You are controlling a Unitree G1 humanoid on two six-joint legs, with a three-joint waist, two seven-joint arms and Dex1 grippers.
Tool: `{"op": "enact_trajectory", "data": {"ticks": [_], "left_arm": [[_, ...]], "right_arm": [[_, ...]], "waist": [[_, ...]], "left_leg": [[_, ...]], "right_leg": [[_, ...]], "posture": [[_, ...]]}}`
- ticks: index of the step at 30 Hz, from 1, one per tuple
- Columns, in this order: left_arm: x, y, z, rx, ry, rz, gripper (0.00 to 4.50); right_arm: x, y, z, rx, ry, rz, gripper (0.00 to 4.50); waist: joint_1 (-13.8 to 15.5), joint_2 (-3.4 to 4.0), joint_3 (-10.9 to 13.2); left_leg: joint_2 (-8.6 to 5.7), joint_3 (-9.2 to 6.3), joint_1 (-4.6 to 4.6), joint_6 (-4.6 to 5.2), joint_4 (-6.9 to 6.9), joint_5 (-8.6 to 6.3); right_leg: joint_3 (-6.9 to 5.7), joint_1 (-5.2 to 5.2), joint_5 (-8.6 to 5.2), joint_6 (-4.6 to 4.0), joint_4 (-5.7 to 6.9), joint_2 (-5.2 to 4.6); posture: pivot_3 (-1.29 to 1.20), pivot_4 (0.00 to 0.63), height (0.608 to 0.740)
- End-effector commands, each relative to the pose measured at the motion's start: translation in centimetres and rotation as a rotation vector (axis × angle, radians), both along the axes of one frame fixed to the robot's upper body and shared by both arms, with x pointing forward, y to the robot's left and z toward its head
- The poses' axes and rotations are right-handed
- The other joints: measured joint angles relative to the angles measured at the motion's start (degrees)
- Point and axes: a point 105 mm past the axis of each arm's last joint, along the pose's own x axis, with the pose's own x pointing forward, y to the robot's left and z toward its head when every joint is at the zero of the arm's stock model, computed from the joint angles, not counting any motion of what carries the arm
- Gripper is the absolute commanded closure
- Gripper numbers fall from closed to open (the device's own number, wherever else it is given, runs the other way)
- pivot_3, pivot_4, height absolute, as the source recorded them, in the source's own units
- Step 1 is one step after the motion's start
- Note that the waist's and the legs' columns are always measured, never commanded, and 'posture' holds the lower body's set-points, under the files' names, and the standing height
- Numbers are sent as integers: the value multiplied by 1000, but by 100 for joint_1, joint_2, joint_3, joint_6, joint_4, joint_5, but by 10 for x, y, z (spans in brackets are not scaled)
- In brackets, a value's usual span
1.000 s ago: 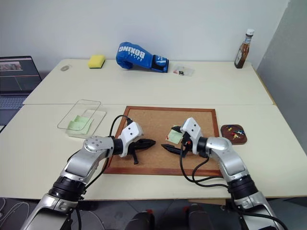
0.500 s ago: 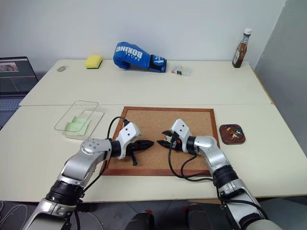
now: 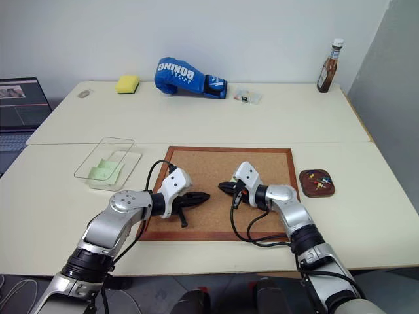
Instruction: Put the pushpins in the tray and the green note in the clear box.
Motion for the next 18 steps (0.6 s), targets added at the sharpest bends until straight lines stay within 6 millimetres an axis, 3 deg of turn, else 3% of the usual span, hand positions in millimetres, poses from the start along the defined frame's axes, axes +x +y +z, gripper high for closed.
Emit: {"op": "enact_trajectory", "data": {"ticks": [1,6,13,16,18], "left_arm": [[-23,0,-43,43,185,-14,4500],[-26,-2,-46,37,194,-16,4500],[-27,-9,-47,12,184,-5,4500],[-10,-12,-28,-81,84,60,4500],[7,-12,4,-244,1,152,4500]], "right_arm": [[8,-6,44,88,-86,-31,4448],[8,-8,83,174,-119,-67,4448],[13,-22,96,202,-115,-157,4448],[23,-31,103,239,-110,-246,4448],[30,-38,112,285,-108,-314,4448]], "waist": [[1,0,0],[18,2,1],[20,4,-8],[60,6,-8],[112,6,-7]], "left_leg": [[0,0,0,0,0,0],[0,-1,-6,0,0,0],[0,-1,-2,0,-1,-1],[-2,-2,-4,0,0,-1],[-5,-2,-5,0,1,0]], "right_leg": [[0,0,0,0,0,0],[1,-5,1,1,0,0],[-1,-2,-1,-2,0,0],[-1,-2,-1,-2,0,-2],[-2,-1,-1,-1,0,-5]], "posture": [[0,150,740],[0,150,740],[0,150,740],[0,150,740],[0,150,740]]}}
